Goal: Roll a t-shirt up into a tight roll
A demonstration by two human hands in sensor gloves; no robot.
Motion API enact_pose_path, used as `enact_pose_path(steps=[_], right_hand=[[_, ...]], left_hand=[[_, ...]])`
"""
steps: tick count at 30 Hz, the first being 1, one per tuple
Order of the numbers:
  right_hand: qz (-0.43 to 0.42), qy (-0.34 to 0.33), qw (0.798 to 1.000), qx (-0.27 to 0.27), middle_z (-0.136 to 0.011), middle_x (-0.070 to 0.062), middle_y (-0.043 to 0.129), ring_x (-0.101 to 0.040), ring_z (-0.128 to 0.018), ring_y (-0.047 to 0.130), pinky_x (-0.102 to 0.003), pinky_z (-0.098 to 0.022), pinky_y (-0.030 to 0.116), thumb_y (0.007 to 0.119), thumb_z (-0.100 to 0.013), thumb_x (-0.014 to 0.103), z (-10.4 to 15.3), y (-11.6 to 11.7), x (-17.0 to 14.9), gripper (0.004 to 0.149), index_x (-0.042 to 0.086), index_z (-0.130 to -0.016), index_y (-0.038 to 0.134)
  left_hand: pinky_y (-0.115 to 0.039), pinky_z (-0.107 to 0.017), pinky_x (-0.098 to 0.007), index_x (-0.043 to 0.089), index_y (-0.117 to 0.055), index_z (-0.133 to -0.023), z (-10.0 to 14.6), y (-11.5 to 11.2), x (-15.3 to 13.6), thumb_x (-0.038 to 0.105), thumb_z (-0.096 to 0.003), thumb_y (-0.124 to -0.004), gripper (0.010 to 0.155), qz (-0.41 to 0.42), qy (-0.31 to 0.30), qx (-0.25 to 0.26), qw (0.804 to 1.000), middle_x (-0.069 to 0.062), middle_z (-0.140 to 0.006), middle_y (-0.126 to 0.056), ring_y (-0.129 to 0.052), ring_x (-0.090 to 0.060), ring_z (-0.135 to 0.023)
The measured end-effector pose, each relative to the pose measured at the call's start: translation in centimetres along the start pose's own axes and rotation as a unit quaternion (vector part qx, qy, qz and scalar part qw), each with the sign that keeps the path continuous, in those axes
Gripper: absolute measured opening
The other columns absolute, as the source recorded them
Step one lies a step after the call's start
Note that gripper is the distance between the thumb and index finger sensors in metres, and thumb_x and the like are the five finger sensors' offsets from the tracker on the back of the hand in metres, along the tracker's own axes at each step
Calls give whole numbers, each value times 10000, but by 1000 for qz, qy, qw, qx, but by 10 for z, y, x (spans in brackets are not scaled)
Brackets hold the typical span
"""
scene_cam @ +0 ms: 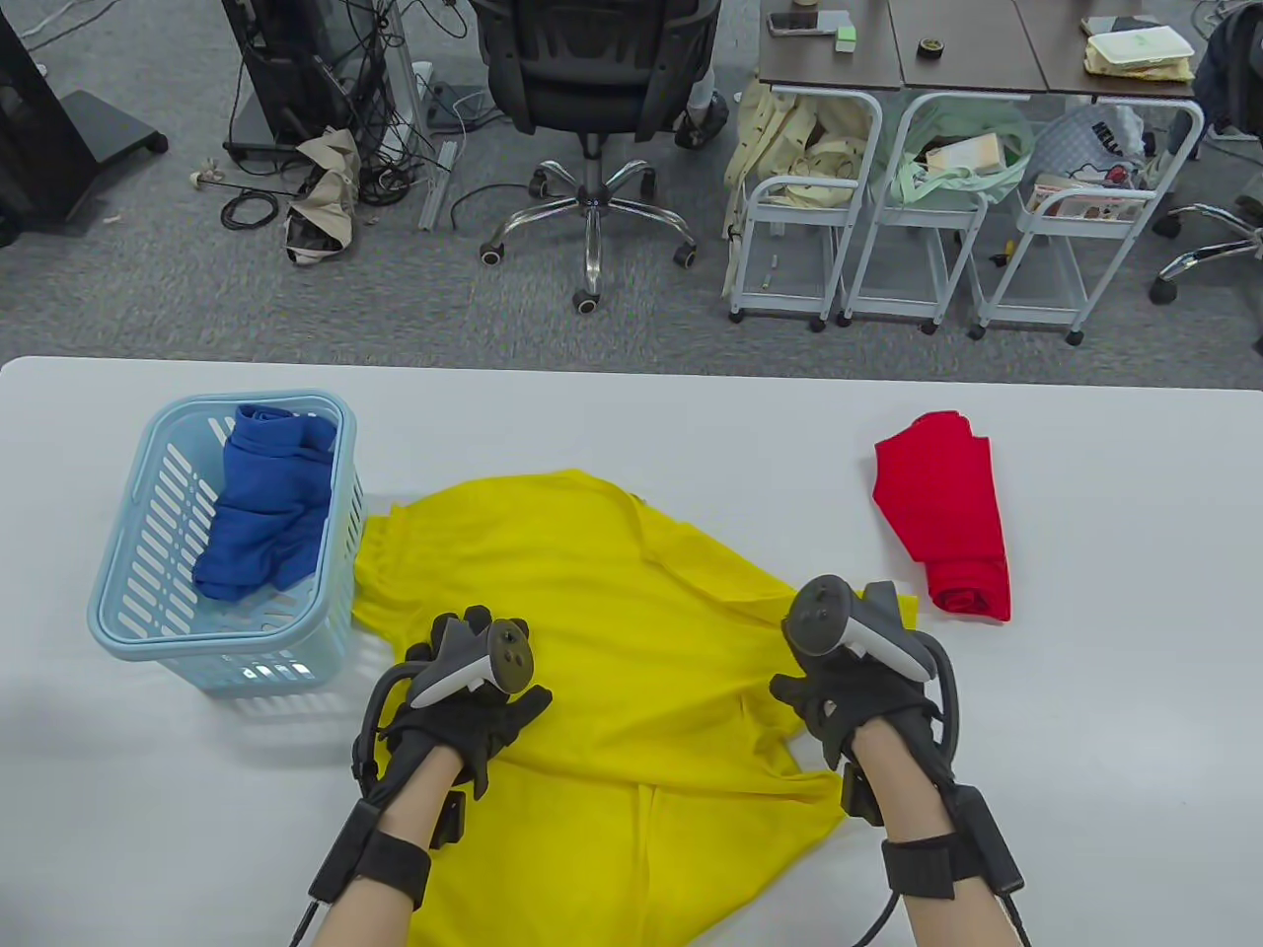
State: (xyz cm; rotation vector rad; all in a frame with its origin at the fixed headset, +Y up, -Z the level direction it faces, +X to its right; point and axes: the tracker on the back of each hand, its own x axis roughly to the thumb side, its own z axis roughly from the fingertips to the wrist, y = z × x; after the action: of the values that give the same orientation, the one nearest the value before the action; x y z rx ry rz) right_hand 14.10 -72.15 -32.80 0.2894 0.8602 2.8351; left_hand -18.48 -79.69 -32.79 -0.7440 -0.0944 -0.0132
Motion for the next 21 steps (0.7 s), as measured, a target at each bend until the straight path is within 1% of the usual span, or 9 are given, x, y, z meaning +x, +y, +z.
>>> enact_pose_path(steps=[3, 6, 9, 11, 12, 14, 16, 19, 21], right_hand=[[13, -84, 995, 50, -1179, -102, 341, -391, -1115, 349, -560, -751, 399, 657, -563, 347, -24, 6, 34, 638, 228, -1118, 368], [35, -68, 993, 87, -1177, -94, 316, -383, -1117, 316, -566, -751, 381, 648, -561, 346, -56, 8, 44, 638, 236, -1117, 356], [24, 2, 994, 102, -1147, -78, 128, -353, -1089, 128, -567, -748, 249, 576, -573, 388, -99, -10, 25, 670, 242, -1112, 207], [-1, 152, 984, 92, -1084, -119, -73, -392, -1026, -49, -565, -730, 157, 500, -585, 404, -116, -33, -12, 716, 205, -1067, 9], [-28, 175, 982, 72, -1062, -131, -116, -406, -1007, -81, -570, -727, 151, 485, -586, 405, -116, -40, -25, 730, 194, -1051, -37], [-74, 181, 979, 50, -1041, -138, -166, -414, -986, -127, -576, -720, 125, 468, -595, 407, -108, -49, -39, 745, 185, -1036, -90], [-40, 184, 982, 26, -1048, -141, -155, -421, -990, -124, -579, -719, 125, 470, -595, 424, -95, -53, -43, 754, 181, -1044, -86], [20, 160, 987, 23, -1101, -165, -45, -451, -1023, -18, -588, -721, 202, 507, -585, 461, -68, -45, -36, 748, 163, -1099, 53], [34, 121, 992, 26, -1146, -180, 104, -473, -1063, 144, -594, -727, 296, 546, -574, 489, -48, -30, -26, 739, 160, -1131, 186]], left_hand=[[-49, -683, -674, 302, 220, -1019, -1, -1, 0, 674, -500, -187, 758, 3, -3, -2, 1000, -156, -1065, 297, 173, -499, -981], [-47, -680, -674, 300, 223, -1017, -1, -1, 0, 672, -500, -186, 757, 3, -3, -3, 1000, -157, -1061, 300, 176, -499, -977], [-32, -670, -673, 301, 234, -1011, -1, -1, -1, 677, -496, -182, 761, 5, -8, -7, 1000, -155, -1052, 314, 193, -496, -967], [-25, -667, -670, 305, 235, -1008, -1, -2, -2, 678, -496, -183, 760, 8, -9, -8, 1000, -149, -1048, 319, 201, -492, -964], [-21, -666, -670, 305, 237, -1007, -1, -2, -2, 679, -495, -182, 760, 9, -10, -8, 1000, -150, -1046, 322, 206, -491, -962], [-16, -661, -671, 303, 243, -1001, -2, -2, -2, 678, -494, -180, 760, 9, -11, -13, 1000, -148, -1039, 329, 212, -491, -955], [1, -652, -673, 305, 255, -994, -3, -1, -3, 682, -493, -181, 764, 14, -14, -18, 1000, -146, -1028, 345, 232, -488, -945], [6, -651, -673, 305, 257, -993, -5, 0, -3, 681, -493, -179, 763, 15, -13, -18, 1000, -144, -1027, 349, 237, -487, -943], [3, -654, -673, 306, 254, -998, -5, 0, -3, 681, -493, -179, 764, 13, -12, -15, 1000, -146, -1032, 344, 232, -487, -948]])
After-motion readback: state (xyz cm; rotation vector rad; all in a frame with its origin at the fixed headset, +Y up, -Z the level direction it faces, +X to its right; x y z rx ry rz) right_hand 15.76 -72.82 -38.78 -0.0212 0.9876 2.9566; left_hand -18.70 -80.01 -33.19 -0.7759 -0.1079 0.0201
